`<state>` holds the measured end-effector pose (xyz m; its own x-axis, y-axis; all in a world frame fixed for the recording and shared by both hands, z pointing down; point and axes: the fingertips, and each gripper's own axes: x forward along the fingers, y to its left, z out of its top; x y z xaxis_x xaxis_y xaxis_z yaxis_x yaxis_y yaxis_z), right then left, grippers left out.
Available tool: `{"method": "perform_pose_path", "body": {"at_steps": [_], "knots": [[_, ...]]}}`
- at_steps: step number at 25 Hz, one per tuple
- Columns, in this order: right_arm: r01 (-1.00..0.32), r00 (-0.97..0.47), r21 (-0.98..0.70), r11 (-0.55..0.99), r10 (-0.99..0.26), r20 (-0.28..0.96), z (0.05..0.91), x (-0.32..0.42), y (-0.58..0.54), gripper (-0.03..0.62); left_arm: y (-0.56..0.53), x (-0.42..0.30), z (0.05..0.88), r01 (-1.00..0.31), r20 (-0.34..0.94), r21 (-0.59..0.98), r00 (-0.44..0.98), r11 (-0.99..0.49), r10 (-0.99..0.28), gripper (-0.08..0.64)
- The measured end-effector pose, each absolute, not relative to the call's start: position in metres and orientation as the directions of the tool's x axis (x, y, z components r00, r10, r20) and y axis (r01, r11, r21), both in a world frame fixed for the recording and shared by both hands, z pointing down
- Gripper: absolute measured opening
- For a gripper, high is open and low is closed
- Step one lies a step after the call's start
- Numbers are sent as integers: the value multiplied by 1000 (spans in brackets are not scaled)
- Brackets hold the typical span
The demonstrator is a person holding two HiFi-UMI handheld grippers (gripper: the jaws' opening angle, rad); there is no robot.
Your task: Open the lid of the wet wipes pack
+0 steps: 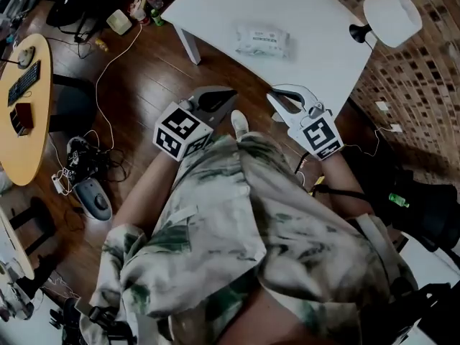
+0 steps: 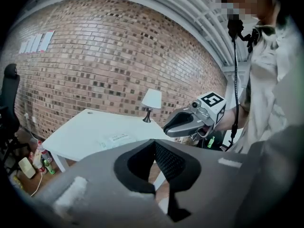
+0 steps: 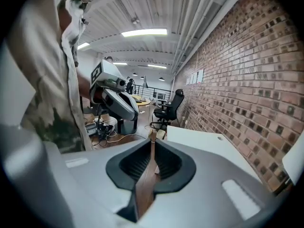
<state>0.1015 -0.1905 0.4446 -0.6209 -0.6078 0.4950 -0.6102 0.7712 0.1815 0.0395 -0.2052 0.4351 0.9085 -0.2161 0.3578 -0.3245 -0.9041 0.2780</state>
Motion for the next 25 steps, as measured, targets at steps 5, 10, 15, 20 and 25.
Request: {"method": "perform_pose_path", "body": {"at_steps": [5,10,15,20,25], "knots": [[-535,-638,199,821,-547,541,478,139,-255,35,-260,80,468,-384,417,280,874,-880,-249,3],[-467,-629,219,857,-496,598,513,159,-301,38,-301,106,502,-425,460,296,848,-855,-263,3],[-411,-638,183,893,-425,642,552,168,-326,52,-332,110,544,-495,526,332,804,-803,-278,3],[-362,-610,178,915,-377,697,583,172,-344,60,-350,122,576,-510,571,353,781,-785,-251,3],[-296,-602,184,937,-333,726,602,165,-349,74,-352,142,603,-486,592,371,781,-792,-202,2]]}}
